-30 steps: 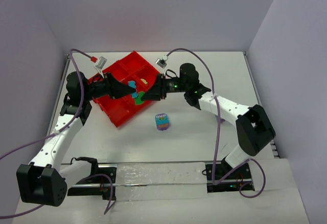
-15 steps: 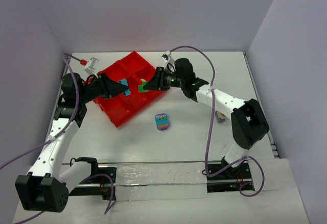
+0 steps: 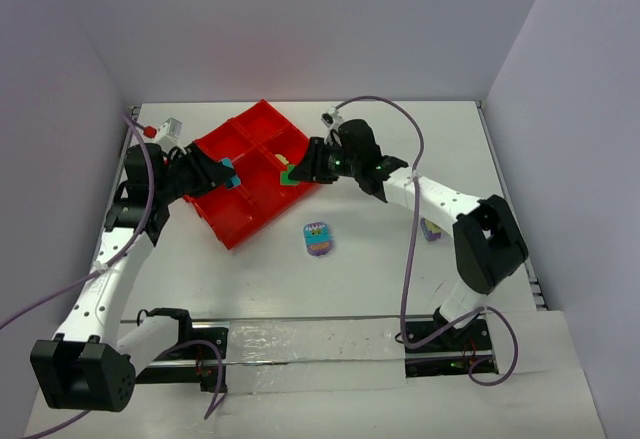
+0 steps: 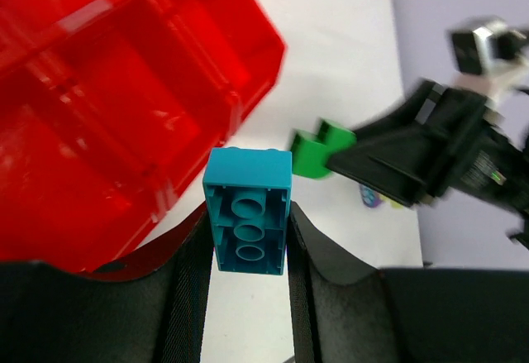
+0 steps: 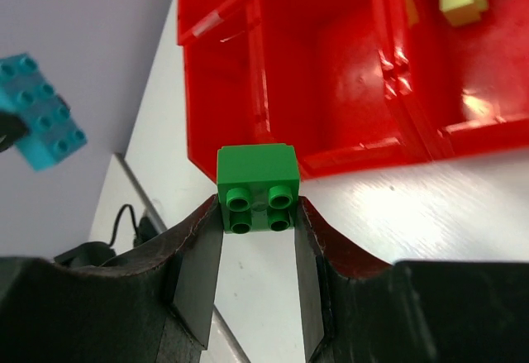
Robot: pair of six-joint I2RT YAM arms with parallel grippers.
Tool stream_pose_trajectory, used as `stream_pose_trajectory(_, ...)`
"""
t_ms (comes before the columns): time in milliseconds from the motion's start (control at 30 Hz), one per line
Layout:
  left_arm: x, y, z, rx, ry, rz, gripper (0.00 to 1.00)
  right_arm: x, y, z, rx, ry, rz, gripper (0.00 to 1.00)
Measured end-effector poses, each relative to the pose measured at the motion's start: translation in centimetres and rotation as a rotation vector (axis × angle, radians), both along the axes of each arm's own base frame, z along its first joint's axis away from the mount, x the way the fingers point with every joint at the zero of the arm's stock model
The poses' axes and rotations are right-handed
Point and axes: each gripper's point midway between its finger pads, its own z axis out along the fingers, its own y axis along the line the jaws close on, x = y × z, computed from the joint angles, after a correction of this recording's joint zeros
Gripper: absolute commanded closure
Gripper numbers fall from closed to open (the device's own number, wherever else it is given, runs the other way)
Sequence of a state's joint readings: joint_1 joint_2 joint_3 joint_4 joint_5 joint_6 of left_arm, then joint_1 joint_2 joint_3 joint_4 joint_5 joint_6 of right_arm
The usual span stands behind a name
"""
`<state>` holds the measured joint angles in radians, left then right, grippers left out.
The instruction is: Sort the legos into containers by color
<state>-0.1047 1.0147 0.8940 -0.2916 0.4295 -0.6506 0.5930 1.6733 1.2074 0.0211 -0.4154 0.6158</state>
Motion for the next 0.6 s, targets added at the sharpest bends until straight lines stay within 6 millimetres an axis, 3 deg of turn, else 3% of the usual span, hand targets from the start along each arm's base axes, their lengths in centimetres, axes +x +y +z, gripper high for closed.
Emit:
stream_pose_trajectory(233, 1.6, 3.2, -4.4, 0.085, 0.154, 0.216, 1.0, -1.2, -2.3, 1.4, -0.038, -0.046, -0.049, 1.0)
stream_pose_trajectory(300, 1.9, 4.2, -6.2, 0.117, 0.212, 0.272, 0.92, -1.4, -2.8, 2.2, -0.038, -0.066, -0.06, 1.0)
stream_pose_trajectory(467, 2.3, 5.5, -9.6, 0.162, 0.324, 0.354, 0.68, -1.5, -3.3, 3.5, -0.034, -0.101, -0.072, 1.0)
stream_pose_trajectory(567, 2.3, 5.8, -11.3, 0.173, 0.373, 0.381, 0.32, -1.6, -3.4, 3.2, -0.045, -0.095, -0.069, 1.0)
stream_pose_trajectory(600, 2.2, 5.9, -11.6, 0.176, 0.384, 0.387, 0.16, -1.7, -3.5, 3.1, -0.049, -0.092, -0.069, 1.0)
